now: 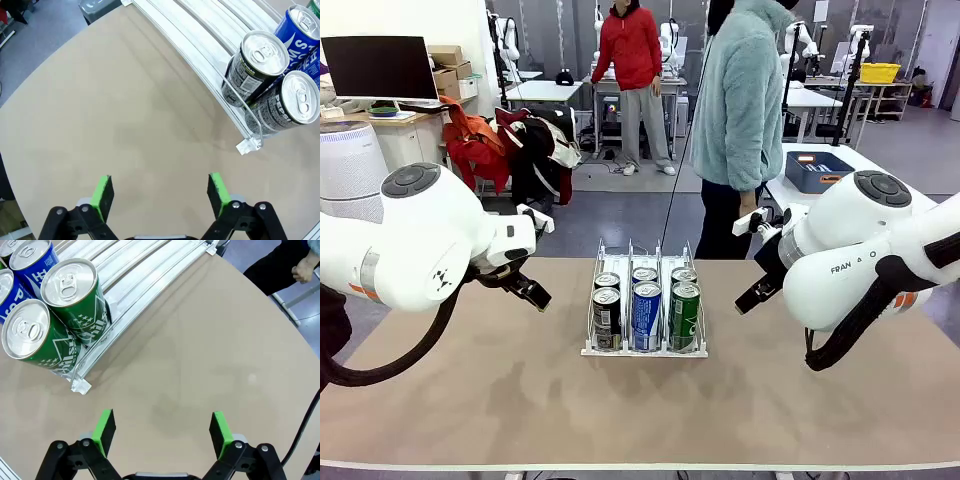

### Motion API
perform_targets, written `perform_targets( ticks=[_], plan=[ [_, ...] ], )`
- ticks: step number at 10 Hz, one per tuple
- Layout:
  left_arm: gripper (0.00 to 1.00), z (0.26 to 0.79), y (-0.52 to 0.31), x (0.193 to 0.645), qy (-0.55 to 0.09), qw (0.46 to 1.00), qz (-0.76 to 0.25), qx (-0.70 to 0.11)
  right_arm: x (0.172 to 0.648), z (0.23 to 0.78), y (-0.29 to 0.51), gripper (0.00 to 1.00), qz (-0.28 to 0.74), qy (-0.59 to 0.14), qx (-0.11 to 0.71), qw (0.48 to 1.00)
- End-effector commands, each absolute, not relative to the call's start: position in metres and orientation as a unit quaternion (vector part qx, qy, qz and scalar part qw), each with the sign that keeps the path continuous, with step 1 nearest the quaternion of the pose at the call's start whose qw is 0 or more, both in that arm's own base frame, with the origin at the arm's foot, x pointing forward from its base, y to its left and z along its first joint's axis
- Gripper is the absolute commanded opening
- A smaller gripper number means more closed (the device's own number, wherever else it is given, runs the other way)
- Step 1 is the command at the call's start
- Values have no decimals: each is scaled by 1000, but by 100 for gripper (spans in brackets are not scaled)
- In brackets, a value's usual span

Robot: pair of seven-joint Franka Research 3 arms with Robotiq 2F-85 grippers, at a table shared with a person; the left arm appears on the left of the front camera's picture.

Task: Fill the beverage cans into the dispenser.
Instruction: Pick up the Sprite handed by the human.

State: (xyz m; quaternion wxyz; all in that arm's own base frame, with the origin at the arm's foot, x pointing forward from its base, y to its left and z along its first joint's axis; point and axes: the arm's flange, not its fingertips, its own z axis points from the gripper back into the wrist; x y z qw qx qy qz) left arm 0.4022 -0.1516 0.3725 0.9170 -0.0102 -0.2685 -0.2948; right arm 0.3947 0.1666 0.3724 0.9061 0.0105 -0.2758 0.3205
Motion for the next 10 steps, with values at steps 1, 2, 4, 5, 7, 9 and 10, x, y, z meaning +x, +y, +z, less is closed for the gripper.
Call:
perform_targets(
  ticks=[1, 2, 4, 5, 7, 9, 10],
  plan=[
    [100, 372, -152, 402, -268, 917, -295, -10, 395, 372, 167, 100, 321, -276, 10, 906],
    [100, 372, -152, 402, -268, 917, -295, -10, 395, 372, 167, 100, 321, -276, 10, 906],
    [100, 372, -152, 402, -268, 917, -295, -10, 395, 372, 167, 100, 321, -276, 10, 906],
    [100, 372, -152, 402, -268, 917, -295, -10, 395, 372, 167, 100, 321, -276, 10, 906],
    [100, 372, -152, 402, -268, 917, -295, -10, 395, 372, 167, 100, 321, -276, 10, 906],
    [100, 372, -152, 402, -268, 917, -295, -10, 395, 372, 167, 100, 321, -276, 10, 906],
    [100, 372, -152, 402, -268, 917, -295, -10, 395, 372, 167, 100, 321, -276, 10, 906]
  ],
)
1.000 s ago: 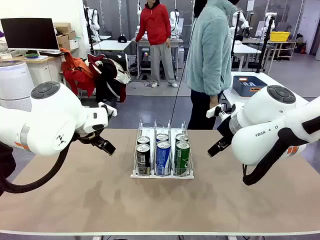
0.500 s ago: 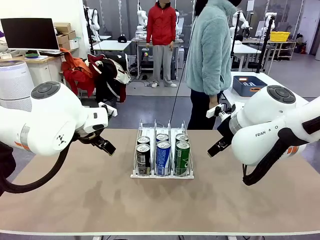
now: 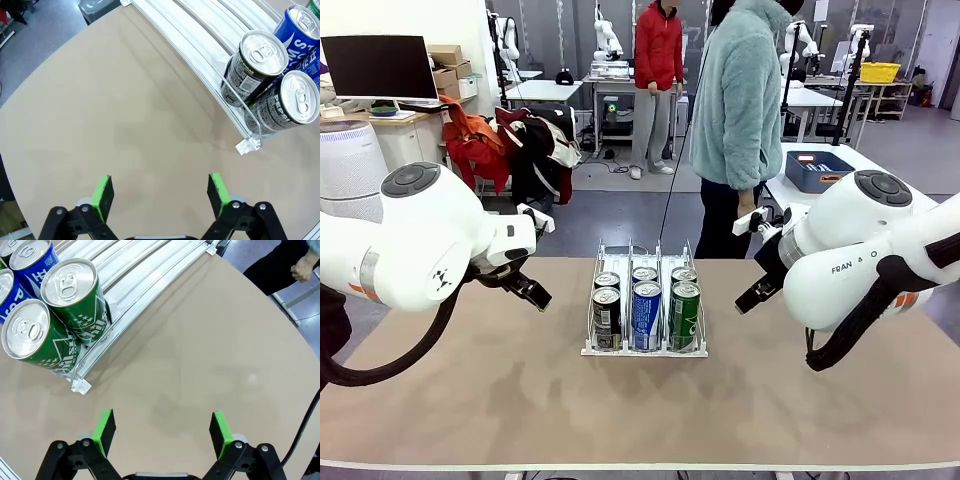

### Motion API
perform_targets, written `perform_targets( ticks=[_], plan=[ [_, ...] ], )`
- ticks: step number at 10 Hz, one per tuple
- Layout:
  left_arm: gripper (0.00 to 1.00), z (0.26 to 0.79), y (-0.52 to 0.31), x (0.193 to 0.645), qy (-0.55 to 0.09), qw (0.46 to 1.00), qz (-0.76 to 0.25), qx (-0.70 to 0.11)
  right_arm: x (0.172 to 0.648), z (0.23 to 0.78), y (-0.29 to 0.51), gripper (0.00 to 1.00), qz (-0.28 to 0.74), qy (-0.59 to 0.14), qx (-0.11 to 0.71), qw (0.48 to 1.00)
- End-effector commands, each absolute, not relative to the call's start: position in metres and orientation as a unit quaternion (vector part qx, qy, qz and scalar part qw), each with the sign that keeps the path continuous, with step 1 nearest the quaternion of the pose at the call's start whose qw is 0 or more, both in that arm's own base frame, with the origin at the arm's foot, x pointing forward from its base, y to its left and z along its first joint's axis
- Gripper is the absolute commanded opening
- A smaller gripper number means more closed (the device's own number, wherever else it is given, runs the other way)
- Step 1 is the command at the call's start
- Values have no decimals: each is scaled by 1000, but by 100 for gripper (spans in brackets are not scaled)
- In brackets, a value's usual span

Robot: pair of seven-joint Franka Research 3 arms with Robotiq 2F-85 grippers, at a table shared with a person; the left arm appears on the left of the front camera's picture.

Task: Fill the beverage cans into the dispenser.
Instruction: Pick up the Sprite handed by the human.

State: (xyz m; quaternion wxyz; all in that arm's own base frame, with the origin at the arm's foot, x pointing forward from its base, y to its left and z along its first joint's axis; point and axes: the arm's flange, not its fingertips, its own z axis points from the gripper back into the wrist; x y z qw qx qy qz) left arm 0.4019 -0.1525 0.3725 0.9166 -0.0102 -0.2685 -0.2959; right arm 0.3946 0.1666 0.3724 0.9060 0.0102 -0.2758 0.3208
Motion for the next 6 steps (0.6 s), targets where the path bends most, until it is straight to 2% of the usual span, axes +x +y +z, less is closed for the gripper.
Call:
perform_targets(
  ticks=[1, 5, 6],
  plan=[
    [100, 372, -152, 402, -268, 917, -295, -10, 395, 372, 167, 100, 321, -276, 10, 906],
    [100, 372, -153, 402, -269, 917, -296, -10, 395, 372, 167, 100, 321, -276, 10, 906],
    [100, 389, -144, 392, -245, 908, -338, -22, 367, 368, 181, 100, 329, -249, 40, 910]
  ],
)
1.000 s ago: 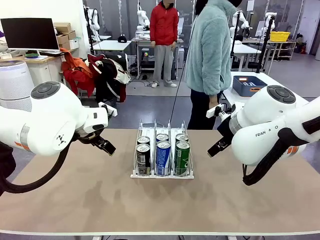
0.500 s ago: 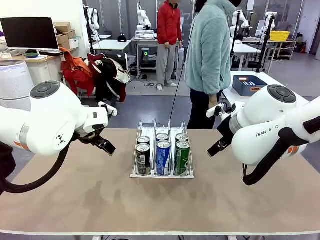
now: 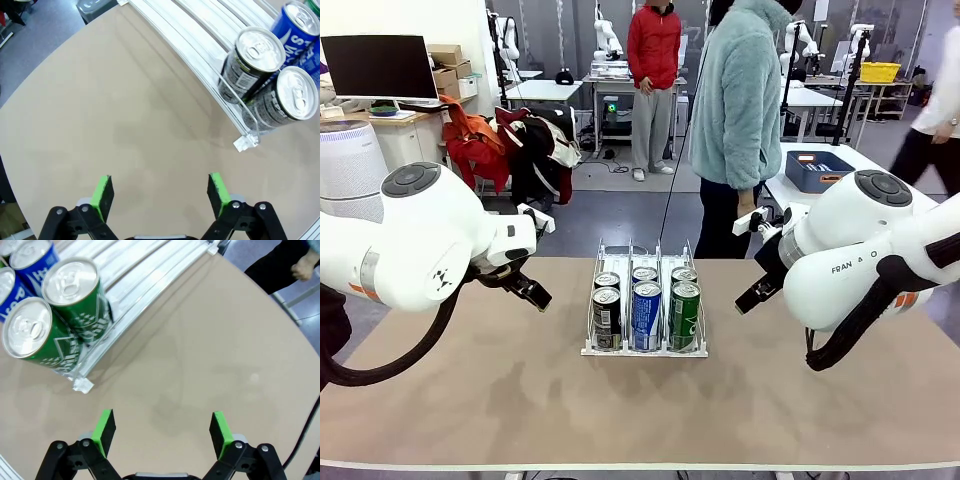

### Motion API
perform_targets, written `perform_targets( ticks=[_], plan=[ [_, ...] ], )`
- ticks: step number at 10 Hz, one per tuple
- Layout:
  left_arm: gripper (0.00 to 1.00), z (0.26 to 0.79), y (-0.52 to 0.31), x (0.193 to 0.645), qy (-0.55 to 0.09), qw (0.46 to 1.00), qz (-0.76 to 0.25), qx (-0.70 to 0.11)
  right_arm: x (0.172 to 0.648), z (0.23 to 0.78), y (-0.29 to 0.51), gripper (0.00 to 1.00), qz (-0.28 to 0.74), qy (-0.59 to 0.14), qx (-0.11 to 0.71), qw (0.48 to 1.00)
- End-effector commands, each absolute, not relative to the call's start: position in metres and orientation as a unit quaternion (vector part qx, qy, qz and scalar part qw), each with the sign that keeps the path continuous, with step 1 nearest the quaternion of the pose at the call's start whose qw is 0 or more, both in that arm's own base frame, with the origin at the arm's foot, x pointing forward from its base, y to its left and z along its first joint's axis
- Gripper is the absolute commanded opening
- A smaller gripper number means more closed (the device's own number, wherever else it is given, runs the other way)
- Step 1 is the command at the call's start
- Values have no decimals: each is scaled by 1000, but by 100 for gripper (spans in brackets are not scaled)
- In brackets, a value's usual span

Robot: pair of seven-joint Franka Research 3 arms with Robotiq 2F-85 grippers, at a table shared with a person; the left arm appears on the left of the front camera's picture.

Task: Fill the beverage cans into the dispenser.
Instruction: Pick up the Sprite handed by the human.

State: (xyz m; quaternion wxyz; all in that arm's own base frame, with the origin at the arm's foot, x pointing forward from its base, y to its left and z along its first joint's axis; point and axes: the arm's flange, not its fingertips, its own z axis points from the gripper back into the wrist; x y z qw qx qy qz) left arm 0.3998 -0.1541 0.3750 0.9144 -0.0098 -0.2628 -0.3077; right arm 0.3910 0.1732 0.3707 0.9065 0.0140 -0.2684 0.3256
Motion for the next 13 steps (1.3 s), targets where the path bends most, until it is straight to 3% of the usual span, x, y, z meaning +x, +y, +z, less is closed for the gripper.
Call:
perform_targets(
  ticks=[1, 4, 6, 9, 13],
  plan=[
    [100, 408, -154, 375, -219, 910, -351, -39, 354, 380, 183, 100, 354, -215, 79, 907],
    [100, 440, -147, 366, -199, 885, -406, -110, 349, 405, 183, 100, 375, -185, 142, 897],
    [100, 466, -145, 361, -219, 866, -420, -162, 350, 438, 173, 100, 413, -168, 200, 873],
    [100, 512, -131, 349, -271, 829, -445, -203, 336, 487, 153, 100, 424, -208, 220, 853],
    [100, 551, -115, 330, -308, 830, -425, -190, 319, 541, 120, 100, 411, -253, 228, 846]
  ],
)
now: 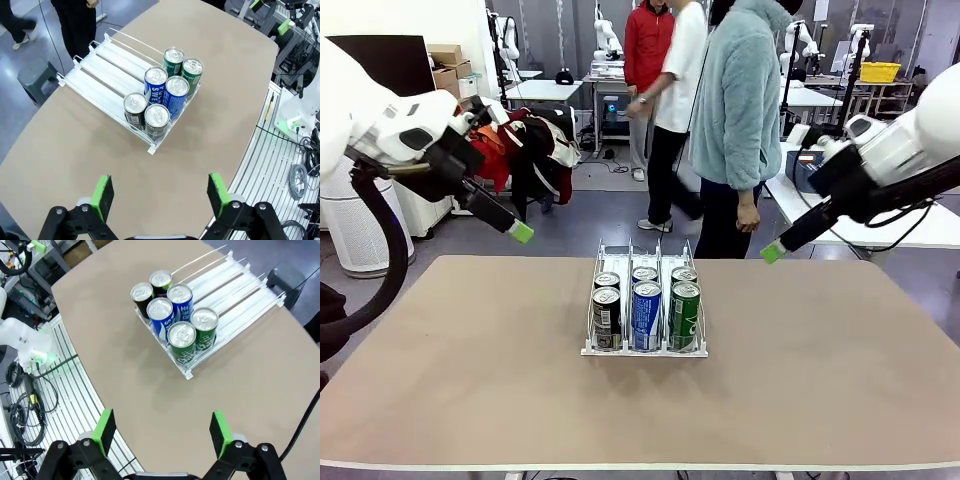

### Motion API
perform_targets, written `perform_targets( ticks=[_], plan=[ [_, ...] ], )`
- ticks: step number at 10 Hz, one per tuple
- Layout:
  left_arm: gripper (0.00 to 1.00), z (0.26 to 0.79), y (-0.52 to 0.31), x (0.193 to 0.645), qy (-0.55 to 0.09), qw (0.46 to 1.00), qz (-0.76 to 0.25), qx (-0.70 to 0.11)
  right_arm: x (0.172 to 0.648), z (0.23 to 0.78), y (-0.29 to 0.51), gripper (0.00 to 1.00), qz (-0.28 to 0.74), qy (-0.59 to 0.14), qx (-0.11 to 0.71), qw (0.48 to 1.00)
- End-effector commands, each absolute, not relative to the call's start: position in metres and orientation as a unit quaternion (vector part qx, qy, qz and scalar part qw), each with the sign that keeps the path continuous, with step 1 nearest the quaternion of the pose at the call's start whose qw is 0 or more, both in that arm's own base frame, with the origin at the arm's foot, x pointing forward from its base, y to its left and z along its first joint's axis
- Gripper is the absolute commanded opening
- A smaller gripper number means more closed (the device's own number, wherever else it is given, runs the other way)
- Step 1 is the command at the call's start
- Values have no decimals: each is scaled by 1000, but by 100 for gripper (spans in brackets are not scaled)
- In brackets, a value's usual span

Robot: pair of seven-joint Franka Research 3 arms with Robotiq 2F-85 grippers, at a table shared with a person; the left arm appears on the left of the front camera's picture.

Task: Fill the beverage cans into the dispenser.
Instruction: Pick up the Sprite handed by the human.

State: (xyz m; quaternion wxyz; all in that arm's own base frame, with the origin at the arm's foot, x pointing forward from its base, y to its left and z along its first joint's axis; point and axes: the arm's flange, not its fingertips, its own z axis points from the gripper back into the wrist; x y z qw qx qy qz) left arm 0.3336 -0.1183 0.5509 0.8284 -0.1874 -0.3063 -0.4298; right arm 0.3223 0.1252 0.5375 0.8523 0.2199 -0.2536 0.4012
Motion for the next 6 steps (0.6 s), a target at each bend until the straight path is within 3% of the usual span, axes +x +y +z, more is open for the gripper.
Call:
perform_targets(
  ticks=[1, 3, 4, 6],
  plan=[
    [100, 559, -109, 329, -320, 827, -426, -178, 319, 549, 114, 100, 393, -273, 218, 851],
    [100, 564, -113, 318, -341, 832, -415, -142, 313, 556, 110, 100, 378, -309, 185, 853],
    [100, 564, -110, 329, -325, 826, -424, -179, 317, 557, 111, 100, 390, -281, 217, 850],
    [100, 564, -110, 329, -325, 826, -424, -179, 317, 557, 111, 100, 390, -281, 217, 850]
  ],
)
